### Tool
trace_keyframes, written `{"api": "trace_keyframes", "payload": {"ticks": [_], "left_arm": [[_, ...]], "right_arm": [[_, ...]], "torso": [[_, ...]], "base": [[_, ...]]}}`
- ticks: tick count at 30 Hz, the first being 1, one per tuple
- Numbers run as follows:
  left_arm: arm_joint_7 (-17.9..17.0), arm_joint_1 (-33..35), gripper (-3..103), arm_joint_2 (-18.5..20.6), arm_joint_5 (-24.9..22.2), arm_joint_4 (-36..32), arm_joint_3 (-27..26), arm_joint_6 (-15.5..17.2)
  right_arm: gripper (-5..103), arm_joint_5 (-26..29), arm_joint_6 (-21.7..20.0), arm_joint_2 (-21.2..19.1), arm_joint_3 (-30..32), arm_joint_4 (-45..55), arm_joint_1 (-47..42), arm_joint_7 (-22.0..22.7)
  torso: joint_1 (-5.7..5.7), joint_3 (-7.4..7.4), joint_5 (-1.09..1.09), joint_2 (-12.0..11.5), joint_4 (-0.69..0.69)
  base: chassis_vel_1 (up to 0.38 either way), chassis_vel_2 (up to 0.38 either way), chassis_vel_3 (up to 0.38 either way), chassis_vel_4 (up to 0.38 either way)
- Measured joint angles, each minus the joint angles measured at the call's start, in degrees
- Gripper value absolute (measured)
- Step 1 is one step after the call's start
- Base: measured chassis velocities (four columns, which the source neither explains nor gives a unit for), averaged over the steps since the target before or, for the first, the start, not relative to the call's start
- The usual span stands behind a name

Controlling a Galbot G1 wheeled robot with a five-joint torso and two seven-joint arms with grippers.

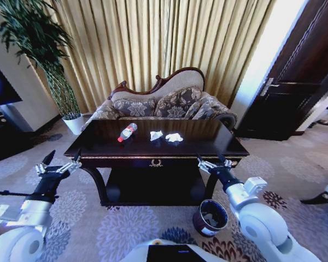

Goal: Move to the front of the table and place the trash on the table into the trash bin.

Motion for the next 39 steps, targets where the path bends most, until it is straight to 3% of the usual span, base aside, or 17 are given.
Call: {"api": "trace_keyframes", "payload": {"ticks": [9,11,18,22,25,31,37,39], "left_arm": [[-1.5,0.2,100,-0.1,-0.8,-0.1,-0.4,0.0],[-2.3,0.1,100,-0.3,-0.8,-0.1,-0.3,0.4],[-2.9,0.4,100,-0.1,-0.6,-0.8,-0.3,1.6],[-3.7,0.6,100,0.1,-0.4,-1.6,-0.2,2.4],[-5.6,0.6,100,0.1,0.9,-2.7,1.4,3.2],[-8.3,1.0,100,-0.1,2.6,-3.8,3.7,4.8],[-8.8,1.0,100,0.7,3.1,-3.8,4.5,5.4],[-8.8,1.0,100,0.9,3.3,-3.8,4.9,5.5]], "right_arm": [[100,1.1,-0.4,-2.9,-1.1,0.8,2.2,-1.3],[100,3.7,-1.1,-5.7,-1.7,0.9,4.2,-2.2],[100,7.4,-1.4,-9.0,-2.3,-2.9,8.6,-2.8],[100,9.7,-2.9,-10.3,-3.3,-5.1,12.6,-2.7],[100,12.9,-6.8,-12.1,-6.8,-8.9,19.6,-1.7],[100,15.1,-9.5,-13.1,-12.7,-14.5,27.8,2.0],[100,16.1,-7.7,-11.7,-13.9,-15.3,29.0,1.8],[100,16.0,-7.3,-11.3,-13.8,-15.4,28.7,0.0]], "torso": [[0.00,0.00,0.00,0.0,0.00],[0.00,0.00,-0.01,0.0,0.01],[0.00,0.00,0.01,0.0,0.00],[0.00,0.00,0.01,0.0,0.00],[0.00,0.00,0.00,0.0,0.00],[0.00,0.01,0.00,0.0,0.02],[0.00,0.00,0.00,0.0,-0.01],[0.00,0.00,0.00,0.0,0.00]], "base": [[0.000,0.000,0.000,0.000],[0.000,0.000,0.000,0.000],[0.000,0.000,0.000,0.000],[0.000,0.000,0.000,0.000],[0.000,0.000,0.000,0.000],[0.000,0.000,0.000,0.000],[0.000,0.000,0.000,0.000],[0.000,0.000,0.000,0.000]]}}
